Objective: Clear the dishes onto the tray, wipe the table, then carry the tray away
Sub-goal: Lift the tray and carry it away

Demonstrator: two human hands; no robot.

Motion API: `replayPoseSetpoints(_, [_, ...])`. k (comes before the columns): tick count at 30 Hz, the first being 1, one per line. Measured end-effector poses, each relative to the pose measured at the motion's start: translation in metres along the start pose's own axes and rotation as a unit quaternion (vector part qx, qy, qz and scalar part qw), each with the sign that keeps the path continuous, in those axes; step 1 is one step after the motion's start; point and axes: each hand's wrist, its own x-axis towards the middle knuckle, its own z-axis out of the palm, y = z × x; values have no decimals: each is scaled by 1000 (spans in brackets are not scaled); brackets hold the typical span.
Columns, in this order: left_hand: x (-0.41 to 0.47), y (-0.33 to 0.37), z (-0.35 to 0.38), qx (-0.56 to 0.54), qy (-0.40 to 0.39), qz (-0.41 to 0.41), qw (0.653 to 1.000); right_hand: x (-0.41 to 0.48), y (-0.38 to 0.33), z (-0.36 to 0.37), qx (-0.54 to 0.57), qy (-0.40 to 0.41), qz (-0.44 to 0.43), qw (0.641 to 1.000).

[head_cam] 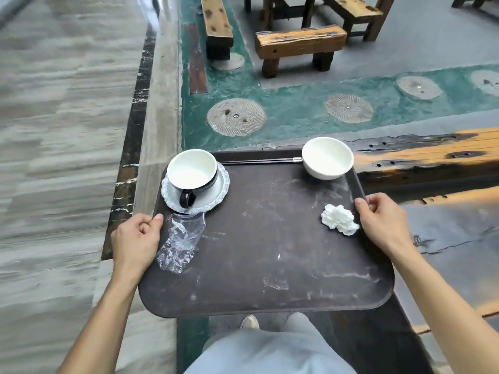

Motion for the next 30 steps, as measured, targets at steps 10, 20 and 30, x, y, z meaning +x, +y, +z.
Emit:
replayPoseSetpoints(10, [70, 26, 61, 17, 27, -34, 999, 125, -24, 29, -5, -19, -29, 999])
replayPoseSetpoints(20, [147, 71, 121, 9, 44, -57, 997, 254, -57, 44, -1, -35, -64, 997])
replayPoseSetpoints(30, [261, 80, 153, 9, 39, -62, 997, 347, -109, 97, -4, -38, -60, 997])
